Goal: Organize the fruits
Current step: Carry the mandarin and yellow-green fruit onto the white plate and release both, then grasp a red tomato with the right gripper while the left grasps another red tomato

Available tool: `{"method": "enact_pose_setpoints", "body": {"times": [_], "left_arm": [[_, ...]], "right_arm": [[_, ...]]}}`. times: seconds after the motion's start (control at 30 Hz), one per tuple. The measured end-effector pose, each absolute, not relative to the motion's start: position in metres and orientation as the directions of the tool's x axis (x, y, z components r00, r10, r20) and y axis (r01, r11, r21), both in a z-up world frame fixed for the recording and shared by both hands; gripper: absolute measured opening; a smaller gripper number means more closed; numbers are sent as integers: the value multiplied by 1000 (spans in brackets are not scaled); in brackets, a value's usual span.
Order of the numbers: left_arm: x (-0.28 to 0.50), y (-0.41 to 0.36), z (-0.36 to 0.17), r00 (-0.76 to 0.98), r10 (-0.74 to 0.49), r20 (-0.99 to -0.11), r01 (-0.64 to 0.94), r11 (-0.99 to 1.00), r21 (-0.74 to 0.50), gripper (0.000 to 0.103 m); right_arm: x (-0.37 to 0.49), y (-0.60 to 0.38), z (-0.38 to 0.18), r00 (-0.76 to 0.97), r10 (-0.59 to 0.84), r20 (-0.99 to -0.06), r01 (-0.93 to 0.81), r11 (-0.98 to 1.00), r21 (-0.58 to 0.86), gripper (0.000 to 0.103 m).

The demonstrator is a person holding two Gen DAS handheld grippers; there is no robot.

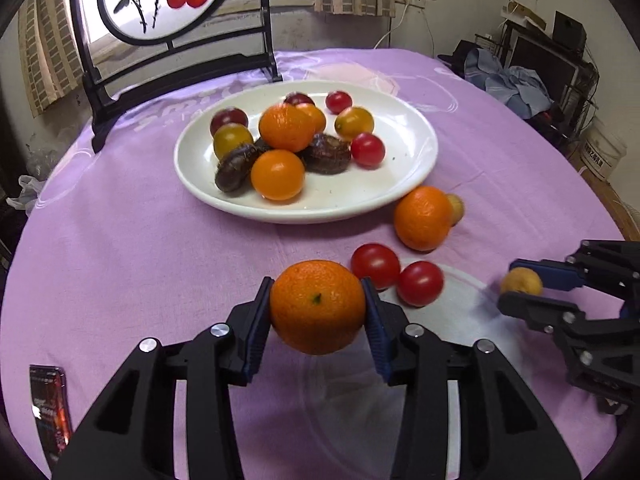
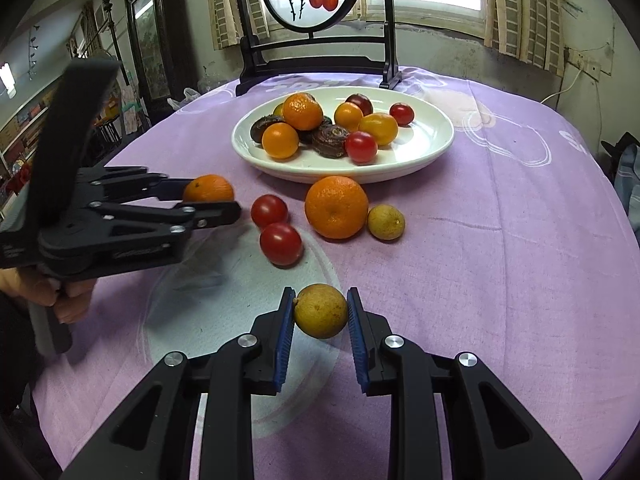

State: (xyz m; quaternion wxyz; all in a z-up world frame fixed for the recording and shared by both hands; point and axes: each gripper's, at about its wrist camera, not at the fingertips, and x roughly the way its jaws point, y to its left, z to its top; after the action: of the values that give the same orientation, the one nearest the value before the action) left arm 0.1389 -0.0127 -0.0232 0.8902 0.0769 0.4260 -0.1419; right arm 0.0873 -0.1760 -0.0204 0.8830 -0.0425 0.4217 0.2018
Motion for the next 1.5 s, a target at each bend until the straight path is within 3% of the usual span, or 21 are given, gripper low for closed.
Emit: {"method": "enact_pose_setpoints", "body": {"times": [0.27,0.53,0.9,0.97,1.07,1.13,1.17,1.5], "left_arm": [[142,-11,23,644,-221,-733,278,959,-45,42],[183,-22,31,650,-214,-729,200,974,-107,42],[246,-38,-1,598,-177,-782,71,983,-169,43],[246,-39,-1,596,-165,-786,63,985,-160,43],[239,-35,2,589,-189,-785,68,980,-185,51],[231,-32,6,613,-173,-771,60,983,-173,73],[226,-30,9,628,-170,-759,60,983,-171,77],[164,-31,15,635,-187,-749,135,982,-131,85]], "right_arm": [[103,-166,16,640,316,-700,-412,910,35,26],[156,-159,38,687,309,-657,-384,923,33,26],[229,-181,-4,613,283,-738,-265,953,146,28],[230,-185,-7,604,289,-742,-254,953,165,33],[218,-193,-5,635,291,-716,-254,953,162,46],[211,-201,-3,636,301,-710,-249,951,180,51],[208,-204,-3,633,306,-711,-251,950,185,51],[151,-208,-2,618,296,-728,-297,946,132,57]]}}
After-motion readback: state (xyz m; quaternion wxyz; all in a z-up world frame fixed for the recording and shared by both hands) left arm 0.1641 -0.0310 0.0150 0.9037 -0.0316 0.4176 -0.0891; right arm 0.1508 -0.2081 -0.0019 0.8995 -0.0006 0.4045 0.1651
